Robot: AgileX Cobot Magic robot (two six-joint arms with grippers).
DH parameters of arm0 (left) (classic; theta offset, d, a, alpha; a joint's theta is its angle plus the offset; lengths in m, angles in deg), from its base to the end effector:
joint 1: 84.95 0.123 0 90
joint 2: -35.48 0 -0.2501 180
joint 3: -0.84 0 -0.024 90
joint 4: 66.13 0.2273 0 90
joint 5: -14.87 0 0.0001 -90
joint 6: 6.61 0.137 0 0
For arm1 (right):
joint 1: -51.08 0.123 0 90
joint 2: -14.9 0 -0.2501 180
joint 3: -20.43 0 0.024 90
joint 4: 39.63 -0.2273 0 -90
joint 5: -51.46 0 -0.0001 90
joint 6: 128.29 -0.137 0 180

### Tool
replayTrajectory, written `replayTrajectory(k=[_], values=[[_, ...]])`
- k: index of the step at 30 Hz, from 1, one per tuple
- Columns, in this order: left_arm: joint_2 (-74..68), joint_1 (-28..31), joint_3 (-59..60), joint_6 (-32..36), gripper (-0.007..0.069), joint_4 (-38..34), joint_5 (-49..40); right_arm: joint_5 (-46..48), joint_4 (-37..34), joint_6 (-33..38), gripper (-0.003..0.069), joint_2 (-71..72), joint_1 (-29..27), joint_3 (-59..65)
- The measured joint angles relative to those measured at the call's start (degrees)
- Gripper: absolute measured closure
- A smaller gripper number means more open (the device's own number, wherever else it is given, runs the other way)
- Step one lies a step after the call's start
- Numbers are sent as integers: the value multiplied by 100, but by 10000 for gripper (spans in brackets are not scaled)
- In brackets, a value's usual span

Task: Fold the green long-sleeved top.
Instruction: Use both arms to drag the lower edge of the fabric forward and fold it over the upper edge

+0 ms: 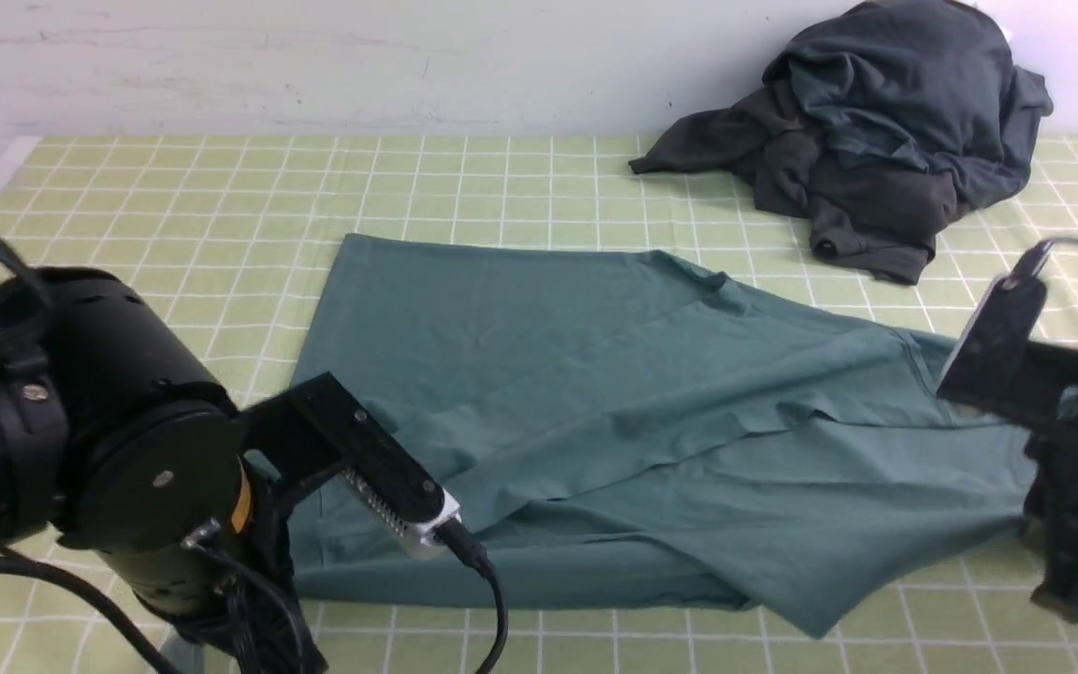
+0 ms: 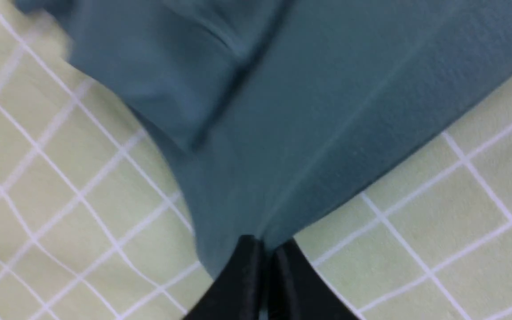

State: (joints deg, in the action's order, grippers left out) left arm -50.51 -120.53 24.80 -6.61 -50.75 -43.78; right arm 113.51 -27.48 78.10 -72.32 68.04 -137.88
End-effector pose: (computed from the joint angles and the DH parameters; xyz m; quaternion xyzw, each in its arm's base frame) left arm 0.2074 -0.1102 0.1871 0.3564 0.9213 0.0848 0.1306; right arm 0.2303 0.0436 0.1891 -0.4052 0.9057 -0.1032 0.0701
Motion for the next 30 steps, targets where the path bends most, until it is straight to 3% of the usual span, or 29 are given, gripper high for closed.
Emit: replayTrajectory(k=[4, 11, 21, 24, 30], values=[[-185, 333, -394, 0, 622, 115, 468, -540, 423, -22, 642, -73, -8, -195], [-1805, 1239, -2466, 0, 622, 224, 951, -1908, 818, -57, 642, -1367, -351, -1122], [-4296, 1786, -5191, 0, 613, 354, 1509, -2076, 871, -936, 627, -3466, -684, -2813], [-4764, 1864, -5638, 0, 587, 361, 1771, -2082, 875, -1230, 601, -3818, -749, -3108], [-5638, 2025, -6436, -34, 368, 523, 2339, -1770, 706, -2489, 400, -4240, -848, -3741]])
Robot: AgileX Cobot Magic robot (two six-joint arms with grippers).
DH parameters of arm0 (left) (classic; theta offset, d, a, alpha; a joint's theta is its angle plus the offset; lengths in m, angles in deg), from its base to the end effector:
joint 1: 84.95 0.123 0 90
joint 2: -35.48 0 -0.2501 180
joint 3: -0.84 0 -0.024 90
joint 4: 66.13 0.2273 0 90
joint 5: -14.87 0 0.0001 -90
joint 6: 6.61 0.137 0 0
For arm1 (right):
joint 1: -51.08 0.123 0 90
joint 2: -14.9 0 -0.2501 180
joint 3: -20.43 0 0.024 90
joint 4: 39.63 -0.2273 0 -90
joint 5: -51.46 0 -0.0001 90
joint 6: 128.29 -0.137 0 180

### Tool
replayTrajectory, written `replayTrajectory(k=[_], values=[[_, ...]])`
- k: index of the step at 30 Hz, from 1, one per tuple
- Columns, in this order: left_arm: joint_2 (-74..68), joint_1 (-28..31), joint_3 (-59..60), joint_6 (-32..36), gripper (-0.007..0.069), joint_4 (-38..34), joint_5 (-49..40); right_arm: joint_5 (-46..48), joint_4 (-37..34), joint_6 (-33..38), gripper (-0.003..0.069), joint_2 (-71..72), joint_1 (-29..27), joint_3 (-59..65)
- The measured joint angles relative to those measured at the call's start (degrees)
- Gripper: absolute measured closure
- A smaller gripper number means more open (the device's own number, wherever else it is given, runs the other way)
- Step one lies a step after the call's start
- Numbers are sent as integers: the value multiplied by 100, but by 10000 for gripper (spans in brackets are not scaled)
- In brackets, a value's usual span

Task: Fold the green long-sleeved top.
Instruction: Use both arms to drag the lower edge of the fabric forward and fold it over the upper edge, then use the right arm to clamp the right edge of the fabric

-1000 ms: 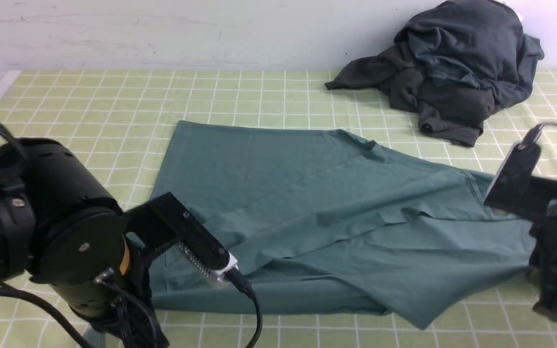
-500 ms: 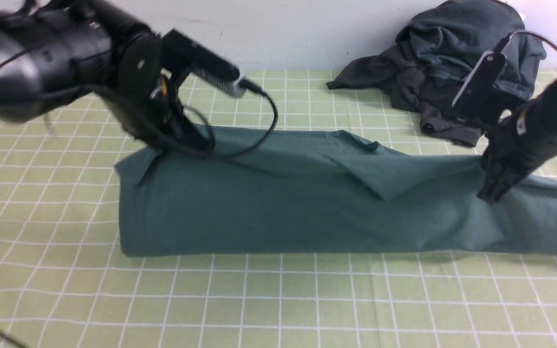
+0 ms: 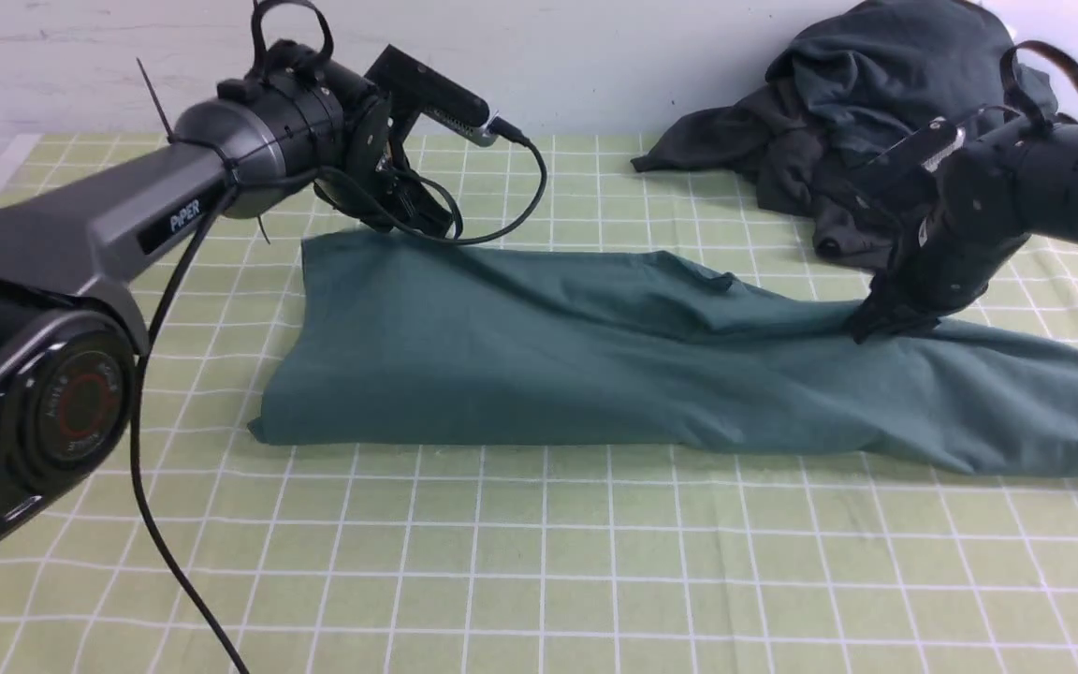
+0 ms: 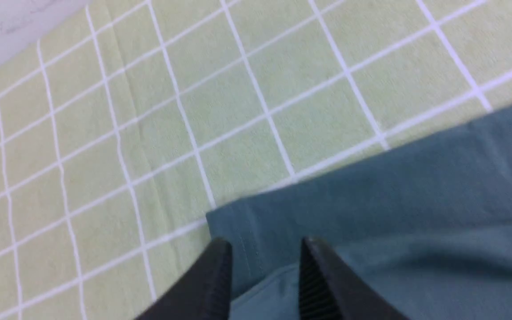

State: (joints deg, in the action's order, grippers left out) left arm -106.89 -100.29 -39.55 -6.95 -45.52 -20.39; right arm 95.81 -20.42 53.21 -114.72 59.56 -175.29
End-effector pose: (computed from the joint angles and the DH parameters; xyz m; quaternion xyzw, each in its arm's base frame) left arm 0.5083 -0.1105 0.1563 0.2171 0.8955 0.0991 0.3757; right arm 0.4298 0.0322 0.1231 -0.1790 0.9563 -0.1255 0.1940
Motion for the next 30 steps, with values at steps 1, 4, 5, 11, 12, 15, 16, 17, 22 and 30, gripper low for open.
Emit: replayTrajectory(k=[1, 4, 5, 11, 12, 15, 16, 17, 22, 30], values=[[-39, 18, -61, -77, 330, 17, 12, 139, -72, -114, 375, 0, 3, -123], [-64, 77, -147, -328, 239, 25, 0, 541, -237, -210, 329, 15, 32, -444], [-38, 97, -216, -522, 192, 6, -128, 866, -464, -99, 322, 54, 83, -648], [277, 53, -291, -114, 277, -741, -1114, 1515, -2552, 2031, 504, 36, 277, -851], [308, 41, -293, 137, 323, -997, -1286, 1523, -2937, 2408, 555, -54, 292, -851], [312, -9, -288, 913, 466, -1728, -1735, 1200, -3717, 3256, 645, -441, 297, -851], [306, -15, -288, 1047, 497, -1872, -1822, 1077, -3843, 3402, 656, -569, 297, -851], [307, -20, -283, 1251, 552, -2107, -1950, 847, -4062, 3626, 663, -727, 297, -851], [334, -26, -283, 1909, 624, -2706, -2480, -946, -4692, 4322, 670, -1184, 289, -919], [902, -26, -283, 2256, 628, -2767, -3508, -2430, -4833, 2791, 624, -1387, 38, -1683]])
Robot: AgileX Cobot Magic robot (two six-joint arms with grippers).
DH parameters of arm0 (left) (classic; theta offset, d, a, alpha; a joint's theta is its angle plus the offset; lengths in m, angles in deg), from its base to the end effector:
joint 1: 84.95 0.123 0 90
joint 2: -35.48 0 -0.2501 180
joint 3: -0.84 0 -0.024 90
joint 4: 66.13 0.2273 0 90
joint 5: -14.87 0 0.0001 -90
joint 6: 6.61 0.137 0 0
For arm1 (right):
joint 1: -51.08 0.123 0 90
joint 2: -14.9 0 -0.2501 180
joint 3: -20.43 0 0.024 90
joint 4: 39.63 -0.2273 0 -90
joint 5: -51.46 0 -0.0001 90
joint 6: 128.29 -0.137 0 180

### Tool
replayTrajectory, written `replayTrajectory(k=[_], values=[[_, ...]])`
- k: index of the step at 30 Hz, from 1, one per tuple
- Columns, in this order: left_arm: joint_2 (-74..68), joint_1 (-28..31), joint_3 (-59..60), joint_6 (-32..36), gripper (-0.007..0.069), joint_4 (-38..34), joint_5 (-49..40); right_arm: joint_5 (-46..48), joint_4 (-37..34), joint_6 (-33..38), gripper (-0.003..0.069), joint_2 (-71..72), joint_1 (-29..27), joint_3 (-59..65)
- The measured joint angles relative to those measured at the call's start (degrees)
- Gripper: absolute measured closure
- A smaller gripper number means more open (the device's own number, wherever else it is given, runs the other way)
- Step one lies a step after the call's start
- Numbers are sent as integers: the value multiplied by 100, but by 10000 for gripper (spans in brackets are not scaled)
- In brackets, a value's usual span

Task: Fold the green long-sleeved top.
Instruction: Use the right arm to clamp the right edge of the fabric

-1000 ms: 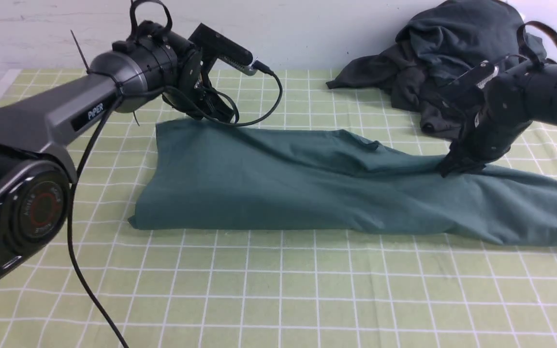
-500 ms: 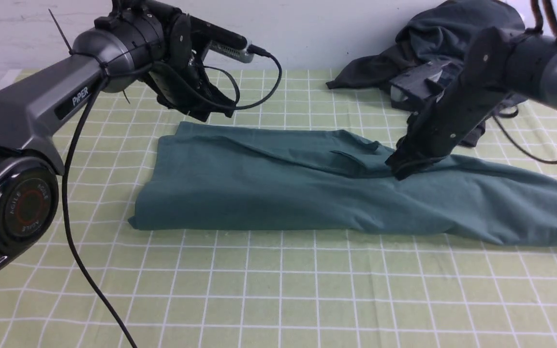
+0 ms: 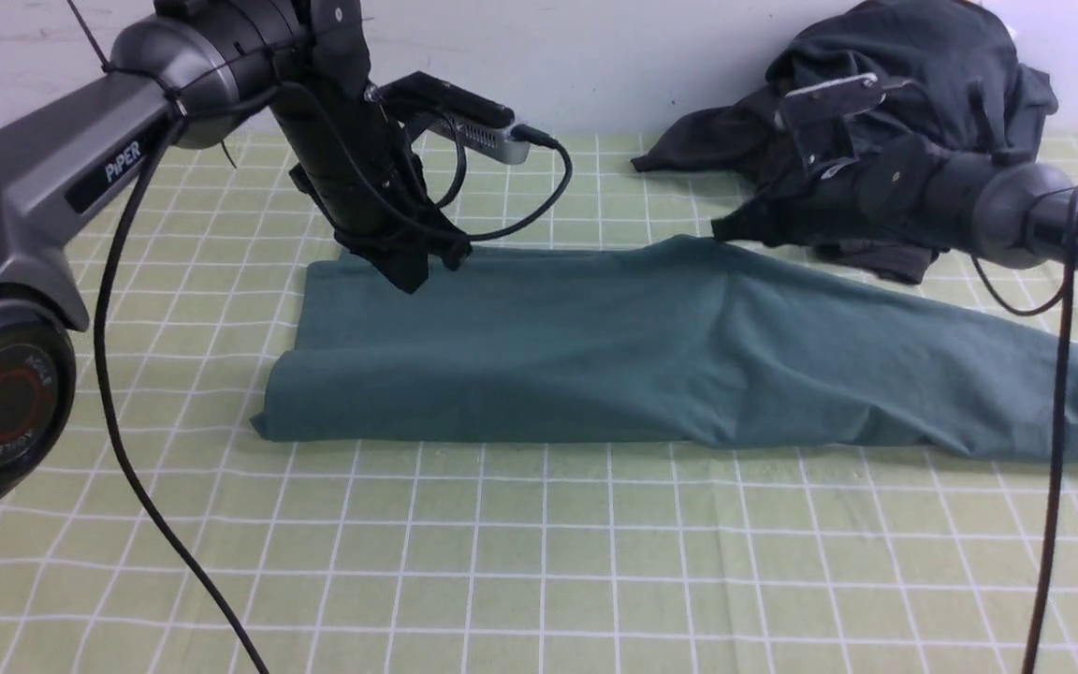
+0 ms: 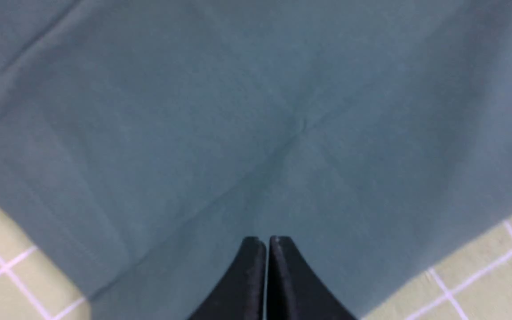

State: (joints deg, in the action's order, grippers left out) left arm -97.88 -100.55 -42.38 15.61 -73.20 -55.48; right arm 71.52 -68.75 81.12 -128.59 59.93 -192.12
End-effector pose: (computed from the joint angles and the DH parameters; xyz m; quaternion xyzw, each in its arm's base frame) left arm 0.4241 -0.1349 0.2001 0.3088 0.9340 -0.0509 0.1723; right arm 0.5175 0.1038 0.1286 -0.1194 0.8908 0.1019 0.4264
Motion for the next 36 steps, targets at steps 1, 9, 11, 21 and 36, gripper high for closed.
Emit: replayTrajectory(k=[1, 9, 11, 21, 36], values=[[0, 0, 0, 0, 628, 0, 0, 82, 6, -50, 622, 8, -8, -56], [1608, 0, 1024, -238, 627, 5, -21, 4009, 1492, -617, 573, 1095, -278, -550], [2289, 0, 1586, -238, 627, -17, -21, 4784, 1886, -834, 573, 1392, -496, -550], [5502, 0, 5452, -238, 627, -298, 1296, 5058, 2049, -1540, 533, 2021, -1741, 399], [7413, 0, 8514, -238, 627, -323, 2940, 4525, 3450, -3171, 190, 2003, -2224, 2210]])
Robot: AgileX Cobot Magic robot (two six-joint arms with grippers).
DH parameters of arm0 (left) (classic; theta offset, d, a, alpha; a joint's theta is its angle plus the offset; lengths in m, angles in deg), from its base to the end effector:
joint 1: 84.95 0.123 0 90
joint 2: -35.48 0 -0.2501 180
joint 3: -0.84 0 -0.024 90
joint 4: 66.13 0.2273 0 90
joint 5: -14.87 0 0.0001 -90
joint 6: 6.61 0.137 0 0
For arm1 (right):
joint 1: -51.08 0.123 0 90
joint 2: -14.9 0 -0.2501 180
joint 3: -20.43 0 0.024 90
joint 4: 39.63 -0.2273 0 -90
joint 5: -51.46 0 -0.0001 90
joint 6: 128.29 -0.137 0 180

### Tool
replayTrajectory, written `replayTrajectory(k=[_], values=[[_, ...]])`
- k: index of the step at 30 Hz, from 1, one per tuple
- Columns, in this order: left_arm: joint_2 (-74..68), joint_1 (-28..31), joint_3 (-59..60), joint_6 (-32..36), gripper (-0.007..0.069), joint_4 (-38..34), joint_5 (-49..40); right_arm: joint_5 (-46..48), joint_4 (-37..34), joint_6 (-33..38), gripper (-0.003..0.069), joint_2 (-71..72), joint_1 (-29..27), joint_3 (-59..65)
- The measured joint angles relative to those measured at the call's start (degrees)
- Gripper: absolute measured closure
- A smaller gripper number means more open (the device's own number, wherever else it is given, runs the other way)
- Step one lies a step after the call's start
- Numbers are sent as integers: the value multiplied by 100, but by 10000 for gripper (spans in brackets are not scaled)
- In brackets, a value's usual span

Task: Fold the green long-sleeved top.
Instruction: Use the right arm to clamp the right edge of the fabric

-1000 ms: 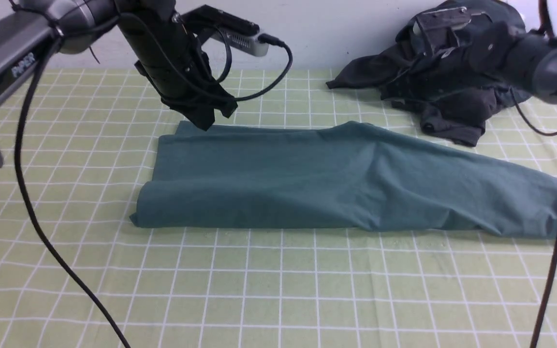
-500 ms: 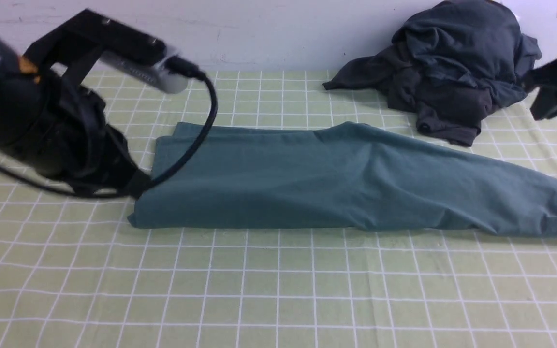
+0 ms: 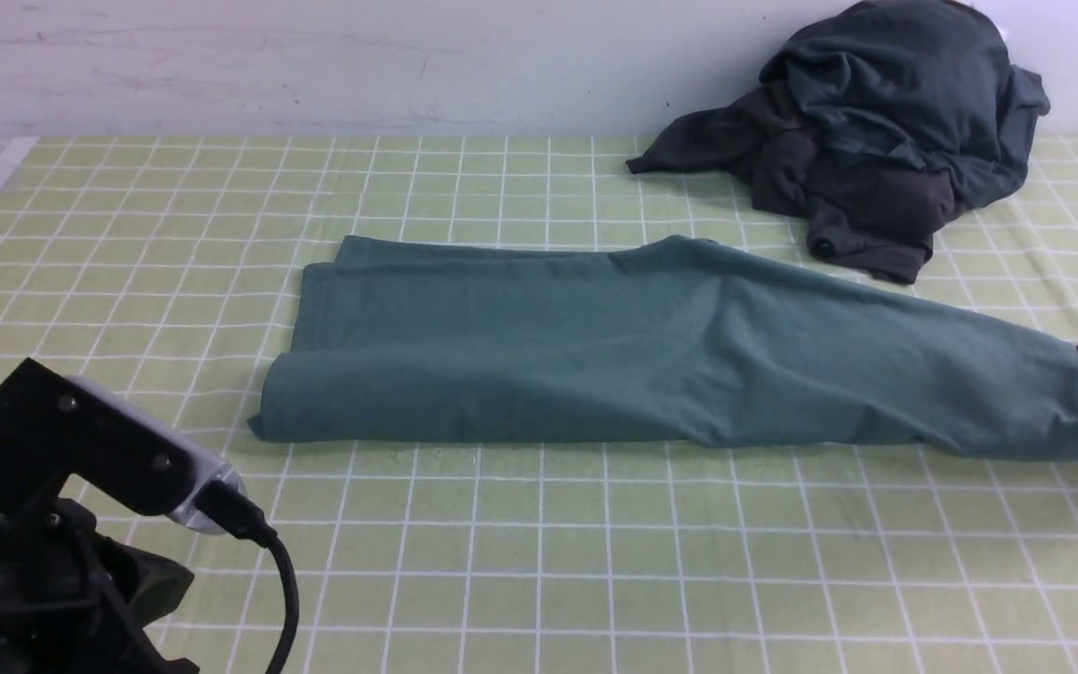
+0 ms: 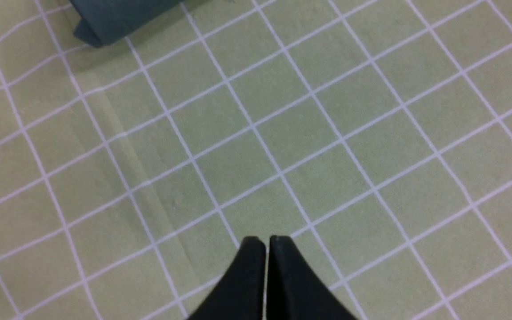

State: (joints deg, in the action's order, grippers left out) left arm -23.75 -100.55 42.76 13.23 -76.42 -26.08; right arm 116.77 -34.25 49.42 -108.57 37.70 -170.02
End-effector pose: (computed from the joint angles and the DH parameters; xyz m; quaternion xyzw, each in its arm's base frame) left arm 0.1730 -0.0650 0.2107 0.2439 0.9110 -0.0656 0.3261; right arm 0.3481 -0.0948 0.1284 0.1174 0.9921 -0.0441 0.0103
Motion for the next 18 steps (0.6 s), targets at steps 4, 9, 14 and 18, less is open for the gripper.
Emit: replayTrajectory(k=[4, 9, 14, 18], values=[[0, 0, -1, 0, 627, -260, 157, -454, -14, -592, 181, -118, 0, 0], [0, 0, -1, 0, 627, -379, 184, -516, -338, -656, 215, -503, 0, 0], [0, 0, -1, 0, 627, -395, 184, -535, -538, -417, 396, -631, 6, 0], [13, 0, -1, 0, 627, -395, 156, -530, -368, -243, 550, -495, 6, 0]])
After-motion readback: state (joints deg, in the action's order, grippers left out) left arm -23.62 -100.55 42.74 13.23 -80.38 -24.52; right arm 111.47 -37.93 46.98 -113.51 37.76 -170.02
